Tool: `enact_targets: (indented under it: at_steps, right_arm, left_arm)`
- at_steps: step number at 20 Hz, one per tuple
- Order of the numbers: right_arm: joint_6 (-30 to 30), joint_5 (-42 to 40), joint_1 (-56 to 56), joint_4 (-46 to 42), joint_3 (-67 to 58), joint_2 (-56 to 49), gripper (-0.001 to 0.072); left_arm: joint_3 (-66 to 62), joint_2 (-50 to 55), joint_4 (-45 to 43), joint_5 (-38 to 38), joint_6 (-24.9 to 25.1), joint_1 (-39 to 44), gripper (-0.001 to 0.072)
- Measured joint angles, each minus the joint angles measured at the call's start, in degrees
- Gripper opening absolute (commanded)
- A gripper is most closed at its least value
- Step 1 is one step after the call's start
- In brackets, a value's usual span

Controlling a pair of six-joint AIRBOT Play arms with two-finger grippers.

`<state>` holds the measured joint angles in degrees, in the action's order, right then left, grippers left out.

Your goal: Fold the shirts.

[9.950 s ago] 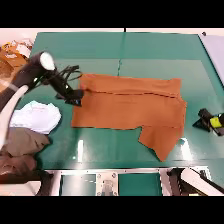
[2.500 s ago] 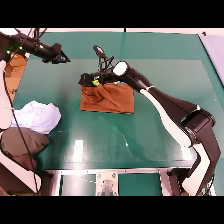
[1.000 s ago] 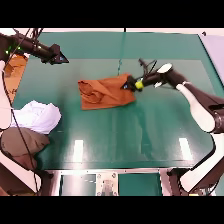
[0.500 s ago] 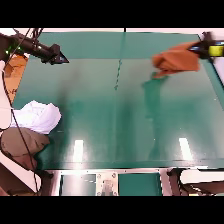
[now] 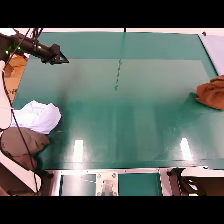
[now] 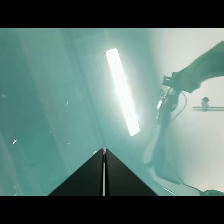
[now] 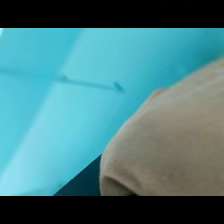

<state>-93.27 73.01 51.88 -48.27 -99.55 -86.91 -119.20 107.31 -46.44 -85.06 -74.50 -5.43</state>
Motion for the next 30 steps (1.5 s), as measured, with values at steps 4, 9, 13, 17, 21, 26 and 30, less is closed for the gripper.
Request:
enact_targets:
  at_steps: [4, 9, 13, 17, 21, 26, 30]
  right_arm:
    - [1.31, -1.2, 1.33, 4.68, -4.44, -1.84, 0.0015]
    - [2.45, 2.03, 3.67, 3.21, -2.4, -2.38, 0.0015]
    - [-0.33, 5.51, 10.73, -3.85, 9.84, 1.81, 0.0016]
    - [-1.27, 5.4, 21.4, -11.43, 26.69, 6.08, 0.0017]
    - [1.49, -1.57, 27.34, -13.81, 41.24, 7.32, 0.0017]
    - [4.17, -7.17, 29.55, -16.46, 46.97, 7.69, 0.0398]
    - [4.96, -3.78, 29.94, -19.82, 45.64, 7.74, 0.0525]
  left_arm:
    - [0.0, 0.0, 0.11, 0.15, -0.02, 0.0, 0.0026]
    - [0.0, 0.0, 0.15, 0.15, -0.02, 0.0, 0.0026]
    - [0.13, -0.02, 0.15, 0.0, 0.0, 0.0, 0.0026]
    - [2.14, -0.15, 0.15, -0.02, -0.02, 0.0, 0.0027]
    - [3.76, -0.22, 0.13, 0.0, 0.02, 0.0, 0.0026]
    - [4.28, -0.22, 0.13, -0.02, 0.02, 0.0, 0.0027]
    - [4.35, -0.24, 0.13, -0.02, 0.0, 0.0, 0.0026]
